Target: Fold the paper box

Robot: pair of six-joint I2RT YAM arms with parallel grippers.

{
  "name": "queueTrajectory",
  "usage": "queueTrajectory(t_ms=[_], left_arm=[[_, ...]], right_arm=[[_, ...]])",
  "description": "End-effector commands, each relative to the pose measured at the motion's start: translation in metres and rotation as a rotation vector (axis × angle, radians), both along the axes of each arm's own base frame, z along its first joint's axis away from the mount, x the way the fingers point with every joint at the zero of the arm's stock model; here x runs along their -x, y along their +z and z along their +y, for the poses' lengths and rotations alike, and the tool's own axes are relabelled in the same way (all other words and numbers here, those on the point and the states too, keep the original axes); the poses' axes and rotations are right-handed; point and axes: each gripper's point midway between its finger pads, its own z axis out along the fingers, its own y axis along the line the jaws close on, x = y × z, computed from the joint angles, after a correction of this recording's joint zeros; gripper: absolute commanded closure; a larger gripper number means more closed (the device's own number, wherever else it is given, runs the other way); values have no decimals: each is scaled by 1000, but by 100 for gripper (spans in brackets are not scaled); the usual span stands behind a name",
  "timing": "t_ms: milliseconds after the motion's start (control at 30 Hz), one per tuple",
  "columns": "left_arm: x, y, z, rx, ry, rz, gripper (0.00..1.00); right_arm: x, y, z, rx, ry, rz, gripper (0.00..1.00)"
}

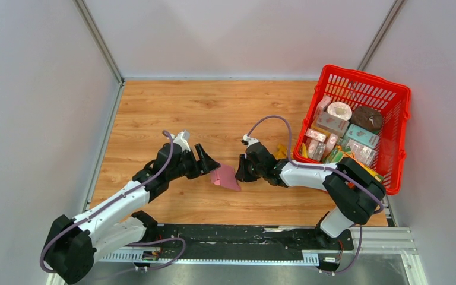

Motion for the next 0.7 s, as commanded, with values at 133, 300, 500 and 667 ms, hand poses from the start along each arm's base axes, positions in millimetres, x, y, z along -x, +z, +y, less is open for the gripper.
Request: queueTrajectory(t_ms=[133, 300, 500, 667], left_arm=[[-4, 7, -20, -45, -45, 31, 21], [-1, -5, -19, -75, -51, 56, 40], [7, -14, 2, -138, -15, 40, 69], [11, -22, 8, -136, -5, 58, 89]], right_arm=[[-3, 18, 5, -6, 15, -50, 90], [-2, 26, 4, 3, 21, -62, 87], [0, 56, -4, -10, 28, -112, 76], [6, 72, -5, -5, 108, -158, 54]])
